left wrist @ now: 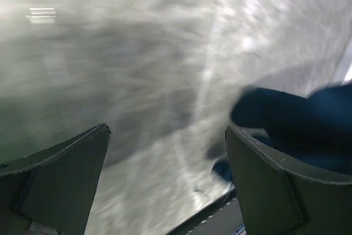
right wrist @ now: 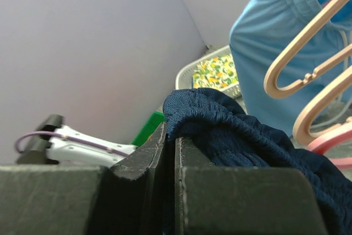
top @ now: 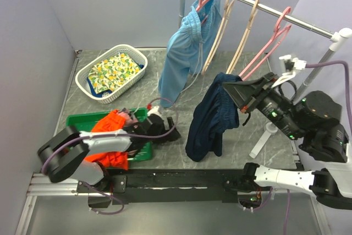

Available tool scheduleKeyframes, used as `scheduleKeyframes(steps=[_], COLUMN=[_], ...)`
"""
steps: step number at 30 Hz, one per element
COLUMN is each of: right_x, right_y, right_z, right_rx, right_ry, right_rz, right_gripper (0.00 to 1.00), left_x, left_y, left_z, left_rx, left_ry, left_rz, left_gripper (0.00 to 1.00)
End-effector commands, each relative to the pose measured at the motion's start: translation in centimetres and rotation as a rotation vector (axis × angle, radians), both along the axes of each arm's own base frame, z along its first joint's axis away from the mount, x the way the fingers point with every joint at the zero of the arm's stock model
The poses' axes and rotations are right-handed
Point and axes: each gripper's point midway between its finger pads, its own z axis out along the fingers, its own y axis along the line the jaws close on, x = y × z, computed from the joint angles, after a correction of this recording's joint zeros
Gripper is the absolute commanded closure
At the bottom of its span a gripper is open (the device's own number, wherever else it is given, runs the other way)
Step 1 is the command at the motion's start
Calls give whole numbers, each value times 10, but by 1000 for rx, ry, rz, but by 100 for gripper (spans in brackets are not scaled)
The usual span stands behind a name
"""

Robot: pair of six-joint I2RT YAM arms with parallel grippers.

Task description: Place the shorts on the hanger

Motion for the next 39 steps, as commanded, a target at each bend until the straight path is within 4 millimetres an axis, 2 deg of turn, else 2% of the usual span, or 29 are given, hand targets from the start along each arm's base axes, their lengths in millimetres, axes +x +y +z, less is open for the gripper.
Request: scheduleKeyframes(steps=[1,3,4,7,13,18,22,23,25,26,27,28,30,31,33,34,35,36,37,38,39], right_x=[12,18,21,30,39,43,46,48,47,47,47,47,45,44,42,41,40,37,34,31,23], right_y=[10,12,16,22,32,47,54,56,59,61,64,65,69,69,71,70,72,78,80,85,97], right_z=[11,6,0,-11,-34,-63,-93,-110,-125,-145,-152,-174,-191,-210,-225,-246,-257,-266,-284,-294,-306], right_rx=[25,4,-16,-54,-111,-149,-182,-211,-216,-247,-238,-273,-270,-295,-293,-324,-327,-333,-362,-379,-421], right_ry=[-29,-20,-8,13,48,97,144,163,188,214,230,255,289,313,338,361,386,395,416,427,432], right_rz=[-37,-61,-67,-94,-117,-103,-106,-108,-107,-107,-103,-100,-93,-97,-95,-104,-104,-87,-79,-66,-32], right_gripper=[100,100,100,100,100,100,100,100,100,100,100,100,100,100,100,100,100,96,86,75,63], left_x=[6,9,12,16,21,23,28,28,32,32,32,34,32,32,31,31,30,29,30,29,29], left_y=[41,46,45,56,79,91,96,93,89,86,85,83,84,83,87,87,88,90,92,93,93], left_z=[2,8,18,24,21,22,41,49,76,85,98,109,118,124,129,134,137,138,142,143,145], left_rx=[49,50,29,59,52,67,56,41,-4,-25,-46,-63,-72,-76,-75,-79,-80,-77,-81,-82,-83], left_ry=[13,-5,-27,-33,-15,-27,-67,-79,-136,-154,-181,-200,-215,-221,-226,-229,-234,-235,-242,-245,-249], left_rz=[127,137,144,169,220,235,241,227,211,197,190,185,176,175,184,186,187,194,200,202,203], left_gripper=[7,7,6,5,5,5,5,4,3,3,2,2,2,2,1,1,1,1,1,1,1])
